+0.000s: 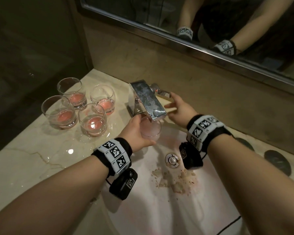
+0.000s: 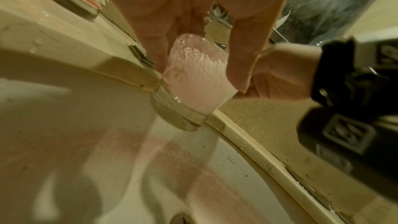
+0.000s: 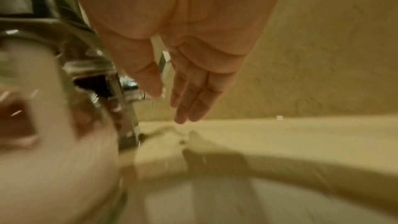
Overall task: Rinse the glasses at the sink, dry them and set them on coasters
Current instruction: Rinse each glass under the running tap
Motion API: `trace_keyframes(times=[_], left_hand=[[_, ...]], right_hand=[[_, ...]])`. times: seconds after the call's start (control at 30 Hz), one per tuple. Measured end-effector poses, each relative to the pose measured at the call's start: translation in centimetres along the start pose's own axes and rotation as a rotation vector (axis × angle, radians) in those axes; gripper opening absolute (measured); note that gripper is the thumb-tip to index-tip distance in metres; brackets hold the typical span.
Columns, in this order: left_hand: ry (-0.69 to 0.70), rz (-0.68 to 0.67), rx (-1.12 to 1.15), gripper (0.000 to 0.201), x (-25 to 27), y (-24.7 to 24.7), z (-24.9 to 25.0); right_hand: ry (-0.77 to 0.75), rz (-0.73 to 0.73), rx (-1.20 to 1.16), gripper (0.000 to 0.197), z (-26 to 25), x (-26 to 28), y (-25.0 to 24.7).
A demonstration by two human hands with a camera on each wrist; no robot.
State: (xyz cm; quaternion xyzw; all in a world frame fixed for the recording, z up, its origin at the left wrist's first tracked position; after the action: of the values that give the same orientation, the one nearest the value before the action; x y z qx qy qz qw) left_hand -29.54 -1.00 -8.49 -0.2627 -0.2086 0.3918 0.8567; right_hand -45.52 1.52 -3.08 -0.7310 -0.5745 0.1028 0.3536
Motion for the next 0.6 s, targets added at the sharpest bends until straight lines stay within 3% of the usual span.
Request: trace_keyframes(times=[0.1, 0.2, 0.3, 0.4, 0.6], left_hand=[[-0.062, 0.013, 0.055, 0.093, 0.4, -0.1, -0.2], [-0.104, 0.027, 0.119, 0.093, 0.9, -0.2, 0.1], [-0.143, 0.026, 0.168, 0.091, 1.6, 0.1, 0.1], [-0.170, -0.002, 0.203, 0.089, 2.3, 1.0, -0.2], [-0.226, -0.178, 0.185, 0.095, 4.2, 4.3, -1.5]], right_hand=[[0.024, -0.184, -0.153, 0.085, 2.4, 2.6, 2.8], [0.039, -0.349, -0.077, 0.095, 3.7, 4.4, 6.0], [0.040, -0.309, -0.225, 0.101, 3.8, 4.9, 7.6], [0.041, -0.223, -0.326, 0.092, 3.9, 5.3, 7.9], [0.053, -0.278, -0.112, 0.090, 5.6, 7.5, 7.6]])
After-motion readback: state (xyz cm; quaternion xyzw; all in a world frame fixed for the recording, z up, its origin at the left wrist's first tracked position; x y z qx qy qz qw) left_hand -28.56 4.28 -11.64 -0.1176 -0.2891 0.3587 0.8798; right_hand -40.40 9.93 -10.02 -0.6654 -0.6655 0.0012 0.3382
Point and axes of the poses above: each hand's wrist, its own x-axis away from the middle knuckle, its own y-axis out of the palm, z = x × y, the point moved 7 cm from there along -x, towards the middle knuckle, and after that the axes turned 10 degrees about -x, right-handed, at the moved point
